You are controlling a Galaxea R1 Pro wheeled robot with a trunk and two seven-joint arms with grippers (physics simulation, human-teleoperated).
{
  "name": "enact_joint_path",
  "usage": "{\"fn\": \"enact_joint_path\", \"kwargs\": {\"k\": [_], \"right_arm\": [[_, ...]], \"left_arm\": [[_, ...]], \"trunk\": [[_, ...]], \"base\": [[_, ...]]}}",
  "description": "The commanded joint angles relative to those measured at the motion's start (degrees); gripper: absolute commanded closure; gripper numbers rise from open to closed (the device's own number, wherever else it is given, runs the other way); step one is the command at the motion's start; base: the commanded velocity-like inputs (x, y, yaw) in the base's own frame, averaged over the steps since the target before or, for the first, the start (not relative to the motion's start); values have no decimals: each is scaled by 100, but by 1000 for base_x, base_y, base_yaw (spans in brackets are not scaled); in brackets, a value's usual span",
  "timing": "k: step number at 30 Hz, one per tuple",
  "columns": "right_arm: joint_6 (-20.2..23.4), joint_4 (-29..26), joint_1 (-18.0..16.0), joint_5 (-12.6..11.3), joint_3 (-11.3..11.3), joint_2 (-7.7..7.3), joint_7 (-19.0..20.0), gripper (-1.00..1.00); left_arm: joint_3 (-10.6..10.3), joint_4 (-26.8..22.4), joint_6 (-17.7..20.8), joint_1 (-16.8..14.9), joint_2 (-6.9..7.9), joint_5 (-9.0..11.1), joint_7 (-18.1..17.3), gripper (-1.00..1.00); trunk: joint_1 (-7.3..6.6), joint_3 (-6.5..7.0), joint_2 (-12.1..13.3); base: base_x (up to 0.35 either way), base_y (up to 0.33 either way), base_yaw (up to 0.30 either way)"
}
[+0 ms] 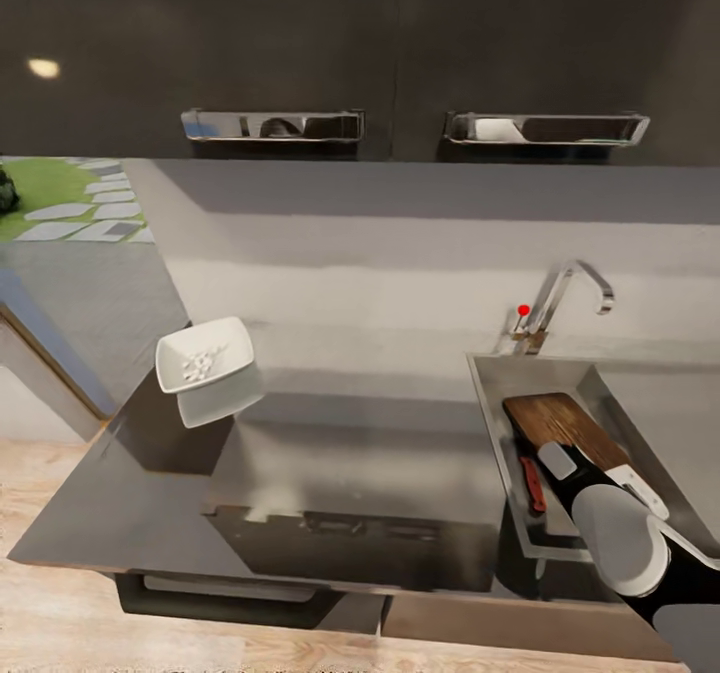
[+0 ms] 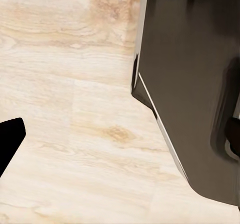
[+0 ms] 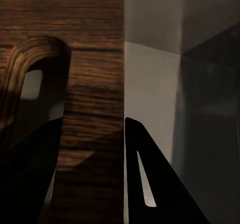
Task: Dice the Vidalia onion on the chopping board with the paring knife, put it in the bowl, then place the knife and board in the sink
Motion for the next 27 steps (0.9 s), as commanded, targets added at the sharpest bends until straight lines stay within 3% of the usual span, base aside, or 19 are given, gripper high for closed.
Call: {"fn": "enact_joint_path", "kwargs": {"k": [1,13,27], "right_arm": [[-59,25,3,-257,124,-102,-19,100],[-213,29,3,-248,126,-102,-19,100],[-214,20,3,-257,124,-109,-29,100]], "left_arm": [[-15,-11,-8,2,2,53,3,-100],[-15,-3,-8,6,2,52,3,-100],[-15,-3,-8,8,2,53,3,-100]], "trunk": [[7,-21,-3],[7,-127,-3],[7,-137,-3]], "base": [[0,0,78],[0,52,41],[0,0,0]]}}
